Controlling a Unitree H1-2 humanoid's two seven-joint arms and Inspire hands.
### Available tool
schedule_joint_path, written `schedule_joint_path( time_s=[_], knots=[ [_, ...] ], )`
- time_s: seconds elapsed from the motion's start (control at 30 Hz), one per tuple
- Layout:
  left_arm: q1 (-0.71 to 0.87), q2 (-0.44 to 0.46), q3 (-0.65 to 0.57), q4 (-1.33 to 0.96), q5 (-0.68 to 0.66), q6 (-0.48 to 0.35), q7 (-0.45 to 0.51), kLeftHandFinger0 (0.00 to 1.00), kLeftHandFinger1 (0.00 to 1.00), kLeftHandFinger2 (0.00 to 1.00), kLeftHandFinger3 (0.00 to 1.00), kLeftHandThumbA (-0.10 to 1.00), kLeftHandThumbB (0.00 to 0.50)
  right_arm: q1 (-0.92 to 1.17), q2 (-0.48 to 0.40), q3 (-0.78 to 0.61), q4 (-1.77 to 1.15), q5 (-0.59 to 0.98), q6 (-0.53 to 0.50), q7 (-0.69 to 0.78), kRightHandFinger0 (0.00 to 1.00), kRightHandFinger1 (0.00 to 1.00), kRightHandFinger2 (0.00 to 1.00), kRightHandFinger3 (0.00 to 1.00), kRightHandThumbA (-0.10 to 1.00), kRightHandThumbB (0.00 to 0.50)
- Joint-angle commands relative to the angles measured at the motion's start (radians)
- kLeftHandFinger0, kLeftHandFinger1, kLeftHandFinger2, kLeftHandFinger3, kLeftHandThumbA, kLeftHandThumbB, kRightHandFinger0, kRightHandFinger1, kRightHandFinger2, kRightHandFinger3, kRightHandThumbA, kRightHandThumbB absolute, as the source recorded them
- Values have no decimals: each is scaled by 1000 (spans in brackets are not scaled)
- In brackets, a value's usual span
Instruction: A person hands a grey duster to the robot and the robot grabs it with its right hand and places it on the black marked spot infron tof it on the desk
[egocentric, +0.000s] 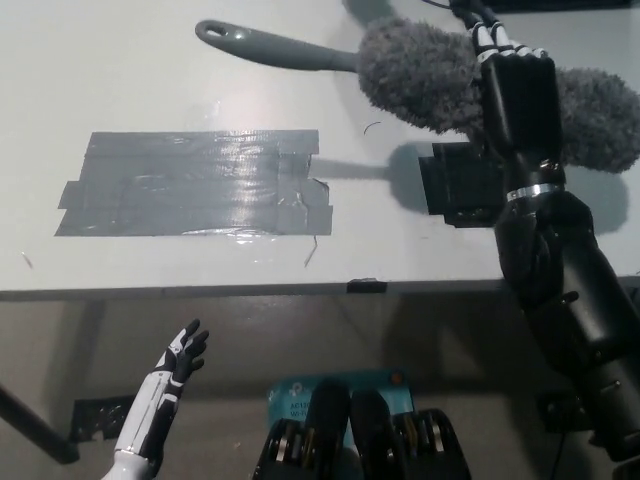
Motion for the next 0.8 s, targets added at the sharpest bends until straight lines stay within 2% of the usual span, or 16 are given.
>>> schedule_joint_path(
  time_s=[0.0, 0.07, 0.1, 0.23, 0.27, 0.33, 0.37, 0.4, 0.47, 0.53, 0.57, 0.63, 0.67, 0.7, 0.73, 0.77],
  knots=[
    [-8, 14, -5, -32, 10, -11, -12, 1000, 1000, 1000, 1000, 1000, 192, -81, -40, -22, -8, 33, -32, -67, 0, 520, 949, 904, -100, 180],
    [-9, 16, -5, -33, 9, -8, -15, 1000, 1000, 1000, 1000, 1000, 183, -90, -50, -25, 16, 48, -45, -71, 0, 508, 917, 856, -100, 180],
    [-10, 16, -5, -30, 10, -13, -15, 1000, 1000, 1000, 1000, 1000, 182, -98, -59, -24, 44, 55, -50, -74, 0, 503, 914, 852, -100, 196],
    [-22, 18, -2, -13, 3, -34, -16, 1000, 1000, 1000, 1000, 1000, 178, -131, -70, -6, 135, 62, -69, -97, 0, 473, 901, 826, -100, 209],
    [-24, 19, -2, -8, 4, -39, -16, 1000, 1000, 1000, 1000, 1000, 187, -136, -68, -2, 164, 70, -72, -90, 0, 413, 862, 756, -100, 193],
    [-18, 19, -3, -10, 5, -36, -17, 1000, 1000, 1000, 1000, 1000, 188, -137, -65, 6, 201, 80, -80, -90, 0, 378, 839, 723, -100, 197],
    [-16, 18, -4, -10, 4, -36, -17, 1000, 1000, 1000, 1000, 1000, 185, -140, -65, 16, 229, 74, -85, -105, 0, 323, 793, 655, -100, 214],
    [-18, 15, -4, -6, 1, -37, -16, 1000, 1000, 1000, 1000, 1000, 183, -142, -65, 21, 247, 78, -81, -88, 0, 317, 790, 654, -100, 197],
    [-12, 13, -4, -13, 0, -29, -16, 1000, 1000, 1000, 1000, 1000, 176, -144, -61, 31, 291, 96, -103, -72, 0, 326, 808, 658, -100, 216],
    [-8, 14, -6, -17, 6, -28, -15, 1000, 1000, 1000, 1000, 1000, 177, -150, -57, 49, 357, 110, -125, -52, 0, 396, 906, 770, -100, 210],
    [-7, 12, -6, -17, 3, -30, -16, 1000, 1000, 1000, 1000, 1000, 175, -151, -57, 54, 379, 120, -131, -33, 0, 457, 945, 867, -100, 198],
    [-14, 12, -5, -12, 2, -39, -15, 1000, 1000, 1000, 1000, 1000, 170, -163, -55, 61, 416, 141, -122, 11, 37, 501, 915, 888, -100, 201],
    [-20, 14, -4, -12, 3, -41, -14, 1000, 1000, 1000, 1000, 1000, 171, -169, -54, 64, 424, 155, -97, 62, 113, 575, 976, 954, -87, 217],
    [-23, 16, -4, -12, 5, -36, -15, 1000, 1000, 1000, 1000, 1000, 178, -168, -55, 61, 402, 192, -56, 194, 282, 739, 1000, 1000, 10, 223],
    [-23, 17, -4, -13, 6, -33, -15, 1000, 1000, 1000, 1000, 1000, 182, -168, -57, 54, 398, 222, -54, 252, 492, 845, 1000, 1000, 179, 255],
    [-20, 16, -5, -19, 7, -27, -16, 1000, 1000, 1000, 1000, 1000, 182, -169, -65, 46, 393, 275, -49, 374, 658, 979, 1000, 1000, 291, 325]
  ],
)
